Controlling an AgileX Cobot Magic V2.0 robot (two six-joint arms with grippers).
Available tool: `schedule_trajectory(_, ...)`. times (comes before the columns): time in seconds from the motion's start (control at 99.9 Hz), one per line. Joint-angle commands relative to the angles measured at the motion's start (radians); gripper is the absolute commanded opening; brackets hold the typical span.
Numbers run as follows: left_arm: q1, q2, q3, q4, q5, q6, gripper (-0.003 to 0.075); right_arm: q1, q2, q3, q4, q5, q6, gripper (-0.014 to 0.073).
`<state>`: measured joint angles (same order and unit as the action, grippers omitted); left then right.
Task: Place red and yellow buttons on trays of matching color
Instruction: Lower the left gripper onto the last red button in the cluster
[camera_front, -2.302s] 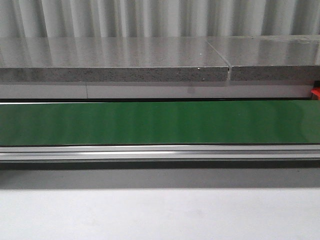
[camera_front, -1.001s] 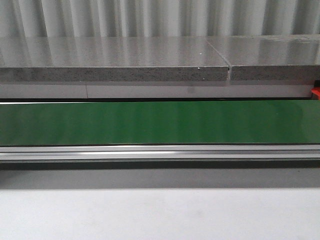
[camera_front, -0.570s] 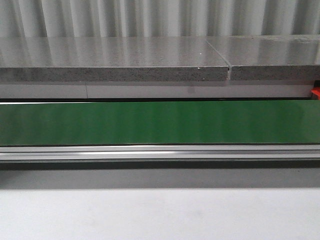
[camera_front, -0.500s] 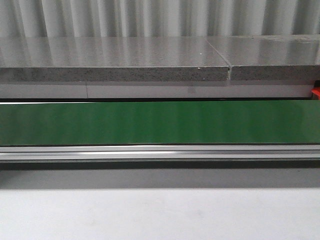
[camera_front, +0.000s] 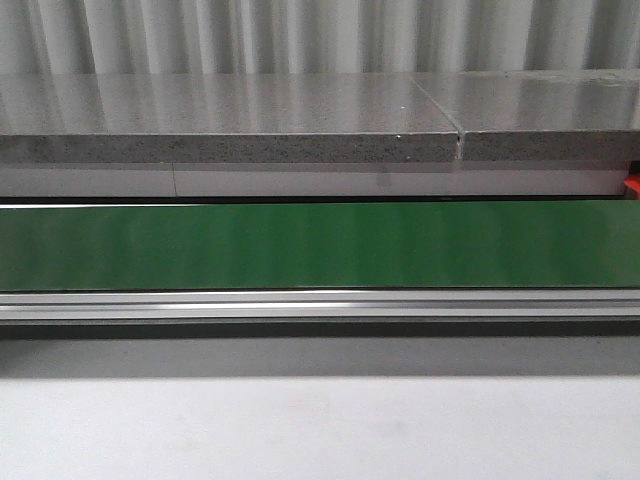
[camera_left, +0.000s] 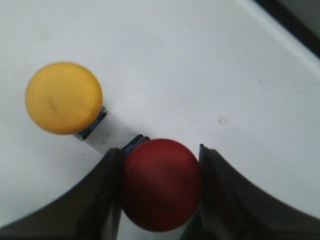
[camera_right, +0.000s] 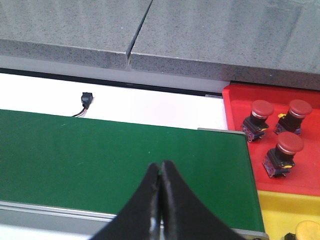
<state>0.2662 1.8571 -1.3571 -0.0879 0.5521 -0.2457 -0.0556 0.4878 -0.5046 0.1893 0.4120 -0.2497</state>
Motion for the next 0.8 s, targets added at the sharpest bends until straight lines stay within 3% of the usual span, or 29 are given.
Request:
schedule_trajectory(0.0,-0.001,-0.121,-0.045,-0.011,-0.034,0.025,-0.0021,0.001,-0.003,-0.037,-0.005,-0.069,-0.004,-0.0068)
schedule_trajectory(0.39,-0.018,-0.380,-0.002,-0.075,0.097,0.160,-0.0021,0.001,-0.003,-0.037,-0.005,-0.067,-0.004,-0.0068)
schedule_trajectory(0.791,-0.140,-0.494,0.248,-0.080,0.025,0.162,-0.0021,0.001,-0.003,-0.037,-0.005,-0.067,-0.004,-0.0068)
